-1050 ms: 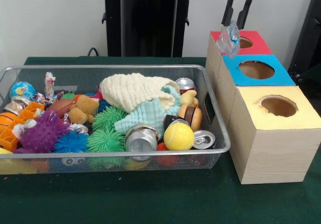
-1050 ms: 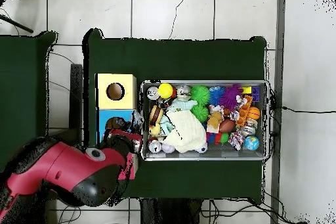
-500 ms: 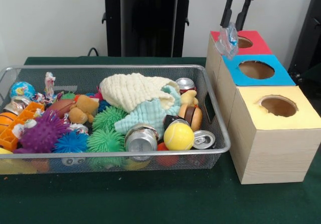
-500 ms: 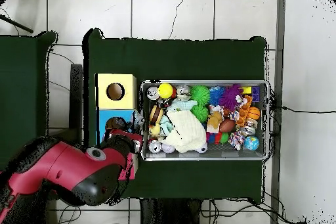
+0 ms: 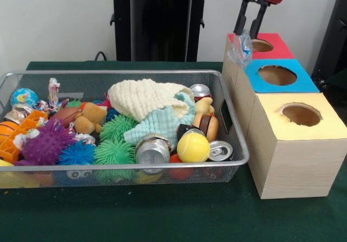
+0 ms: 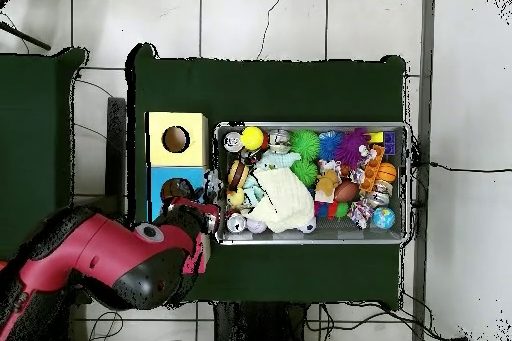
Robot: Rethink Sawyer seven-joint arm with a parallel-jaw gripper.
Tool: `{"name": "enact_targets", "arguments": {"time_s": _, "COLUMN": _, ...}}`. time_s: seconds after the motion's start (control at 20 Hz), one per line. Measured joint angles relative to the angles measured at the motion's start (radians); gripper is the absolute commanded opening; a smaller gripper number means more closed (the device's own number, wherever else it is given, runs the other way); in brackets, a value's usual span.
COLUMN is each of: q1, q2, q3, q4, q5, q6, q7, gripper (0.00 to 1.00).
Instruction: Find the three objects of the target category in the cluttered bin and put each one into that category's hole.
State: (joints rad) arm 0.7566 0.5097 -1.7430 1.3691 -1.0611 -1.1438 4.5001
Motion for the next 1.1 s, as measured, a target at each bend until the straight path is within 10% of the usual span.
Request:
{"name": "enact_targets", "arguments": {"time_s": 0.6, "q1": 0.054, "q2": -0.175, "q3": 0.258, "q4": 0.002, "q5": -0.063, "q6": 0.058, "q7": 0.000, "gripper": 0.00}}
{"name": "enact_targets", "arguments": {"time_s": 1.1, "q1": 0.061, "q2": -0.254, "q3": 0.321, "q4": 0.002, "q5": -0.073, "q6": 0.064, "q7": 0.000, "gripper": 0.00}}
